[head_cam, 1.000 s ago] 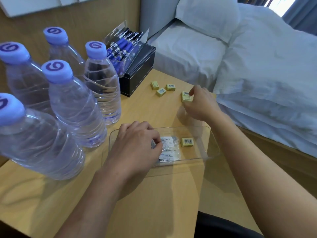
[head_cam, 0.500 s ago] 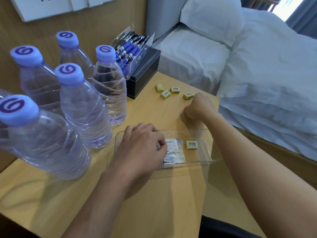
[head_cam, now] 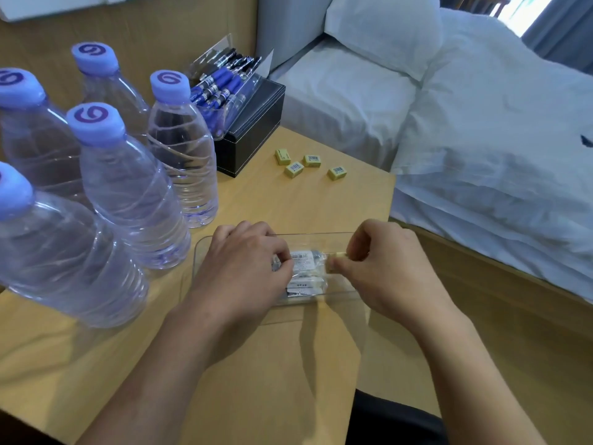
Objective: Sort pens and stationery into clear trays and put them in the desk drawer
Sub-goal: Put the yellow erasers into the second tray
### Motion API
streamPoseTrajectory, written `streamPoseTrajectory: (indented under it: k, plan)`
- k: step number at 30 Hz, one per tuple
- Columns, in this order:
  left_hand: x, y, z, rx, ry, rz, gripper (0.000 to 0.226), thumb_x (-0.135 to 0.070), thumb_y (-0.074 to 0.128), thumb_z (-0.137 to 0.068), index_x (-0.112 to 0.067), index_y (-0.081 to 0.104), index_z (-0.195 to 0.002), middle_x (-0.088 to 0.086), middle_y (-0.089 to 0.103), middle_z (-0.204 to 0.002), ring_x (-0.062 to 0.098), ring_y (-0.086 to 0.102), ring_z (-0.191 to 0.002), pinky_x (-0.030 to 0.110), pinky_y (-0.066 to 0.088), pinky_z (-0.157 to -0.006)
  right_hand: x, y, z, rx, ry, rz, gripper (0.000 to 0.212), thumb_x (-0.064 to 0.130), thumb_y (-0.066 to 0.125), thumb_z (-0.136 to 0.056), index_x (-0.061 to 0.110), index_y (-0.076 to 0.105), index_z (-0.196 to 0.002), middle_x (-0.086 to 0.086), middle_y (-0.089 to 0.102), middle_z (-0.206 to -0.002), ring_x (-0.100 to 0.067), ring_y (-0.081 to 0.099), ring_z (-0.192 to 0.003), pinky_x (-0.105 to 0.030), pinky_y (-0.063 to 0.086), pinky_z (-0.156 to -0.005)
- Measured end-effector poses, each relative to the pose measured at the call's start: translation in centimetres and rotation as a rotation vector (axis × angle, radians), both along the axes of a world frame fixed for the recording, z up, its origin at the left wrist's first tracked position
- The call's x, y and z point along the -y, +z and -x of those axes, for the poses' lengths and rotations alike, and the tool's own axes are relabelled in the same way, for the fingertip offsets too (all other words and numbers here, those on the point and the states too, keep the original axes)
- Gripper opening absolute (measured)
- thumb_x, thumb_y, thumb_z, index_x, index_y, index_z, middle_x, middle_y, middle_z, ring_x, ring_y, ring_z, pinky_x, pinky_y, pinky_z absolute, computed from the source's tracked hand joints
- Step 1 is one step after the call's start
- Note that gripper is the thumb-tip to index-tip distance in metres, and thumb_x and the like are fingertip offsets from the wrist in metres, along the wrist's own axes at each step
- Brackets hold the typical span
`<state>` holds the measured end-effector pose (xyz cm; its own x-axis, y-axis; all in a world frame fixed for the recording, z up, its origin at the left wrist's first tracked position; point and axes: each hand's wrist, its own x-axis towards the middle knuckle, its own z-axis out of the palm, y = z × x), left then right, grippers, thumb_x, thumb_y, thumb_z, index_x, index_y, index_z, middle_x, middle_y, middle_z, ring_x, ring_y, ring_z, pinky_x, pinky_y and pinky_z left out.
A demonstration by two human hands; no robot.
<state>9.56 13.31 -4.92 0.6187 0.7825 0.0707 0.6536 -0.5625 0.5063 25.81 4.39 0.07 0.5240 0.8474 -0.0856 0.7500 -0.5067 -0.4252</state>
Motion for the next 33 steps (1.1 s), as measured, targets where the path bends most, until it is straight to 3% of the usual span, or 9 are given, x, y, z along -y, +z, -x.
streamPoseTrajectory:
  k: [4, 8, 15, 19, 23, 27, 31, 33]
  plan:
    - [0.0, 0.0, 0.0, -0.009, -0.004, -0.001, 0.018, -0.045, 0.05, -0.098, -0.038, 0.065, -0.091, -0.018, 0.056, -0.107, 0.004, 0.044, -0.109, 0.026, 0.02, -0.101, 0.0, -1.1, 0.0, 0.031, -0.015, 0.164, 0.018, 0.026, 0.073, -0.082, 0.013, 0.061, -0.083, -0.001, 0.059, -0.086, -0.019, 0.058, -0.073, -0.036, 0.052, -0.065]
    - [0.0, 0.0, 0.0, -0.013, -0.003, -0.006, 0.016, -0.044, 0.051, -0.097, -0.039, 0.062, -0.087, -0.018, 0.055, -0.106, 0.003, 0.044, -0.108, 0.025, 0.02, -0.1, -0.6, -1.7, -0.1, 0.04, -0.04, 0.198, 0.018, 0.022, 0.075, -0.079, 0.009, 0.063, -0.086, -0.004, 0.059, -0.088, -0.022, 0.06, -0.075, -0.04, 0.057, -0.069]
    - [0.0, 0.1, -0.1, -0.013, -0.005, -0.009, 0.015, -0.043, 0.051, -0.098, -0.04, 0.062, -0.088, -0.018, 0.055, -0.107, 0.004, 0.043, -0.107, 0.022, 0.018, -0.094, -1.6, -2.8, -0.7, 0.0, -0.04, 0.177, 0.032, 0.024, 0.08, -0.076, 0.018, 0.055, -0.096, 0.002, 0.053, -0.096, -0.015, 0.052, -0.081, -0.03, 0.048, -0.065]
    - [0.1, 0.0, 0.0, -0.019, -0.004, -0.012, 0.016, -0.045, 0.051, -0.097, -0.038, 0.065, -0.092, -0.018, 0.055, -0.108, 0.005, 0.043, -0.108, 0.026, 0.02, -0.098, -1.5, -3.3, -1.0, 0.01, 0.005, 0.116, 0.031, 0.03, 0.083, -0.076, 0.021, 0.058, -0.091, 0.003, 0.056, -0.096, -0.013, 0.052, -0.082, -0.024, 0.038, -0.059]
    - [0.0, 0.0, 0.1, -0.016, -0.005, -0.007, 0.018, -0.045, 0.05, -0.098, -0.038, 0.066, -0.095, -0.019, 0.054, -0.108, 0.004, 0.043, -0.108, 0.027, 0.02, -0.101, -1.4, -2.7, -1.3, -0.034, 0.018, 0.106, 0.032, 0.035, 0.087, -0.074, 0.021, 0.064, -0.09, 0.007, 0.06, -0.092, -0.009, 0.055, -0.081, -0.025, 0.048, -0.063]
    - [0.0, -0.1, 0.0, -0.016, -0.012, -0.005, 0.019, -0.046, 0.049, -0.098, -0.038, 0.066, -0.096, -0.019, 0.054, -0.108, 0.002, 0.041, -0.107, 0.025, 0.019, -0.098, -1.3, -0.7, -2.0, -0.076, 0.044, 0.196, 0.034, 0.043, 0.086, -0.074, 0.023, 0.067, -0.094, 0.01, 0.063, -0.094, -0.002, 0.056, -0.082, -0.018, 0.041, -0.058]
    - [0.0, -0.3, 0.0, -0.007, -0.004, -0.017, 0.018, -0.045, 0.049, -0.098, -0.038, 0.064, -0.092, -0.018, 0.054, -0.107, 0.002, 0.041, -0.105, 0.022, 0.017, -0.094, -3.4, 2.4, -3.1, 0.032, 0.081, 0.029, 0.02, 0.037, 0.076, -0.087, 0.018, 0.071, -0.083, 0.006, 0.069, -0.082, -0.008, 0.061, -0.077, -0.022, 0.042, -0.058]
    - [0.0, -0.3, 0.0, -0.004, -0.003, -0.015, 0.018, -0.045, 0.049, -0.098, -0.039, 0.064, -0.091, -0.019, 0.054, -0.106, 0.002, 0.04, -0.105, 0.022, 0.017, -0.095, -5.9, 3.0, -4.0, 0.094, 0.068, -0.091, 0.017, 0.03, 0.069, -0.092, 0.014, 0.073, -0.087, 0.001, 0.071, -0.087, -0.017, 0.063, -0.084, -0.027, 0.041, -0.065]
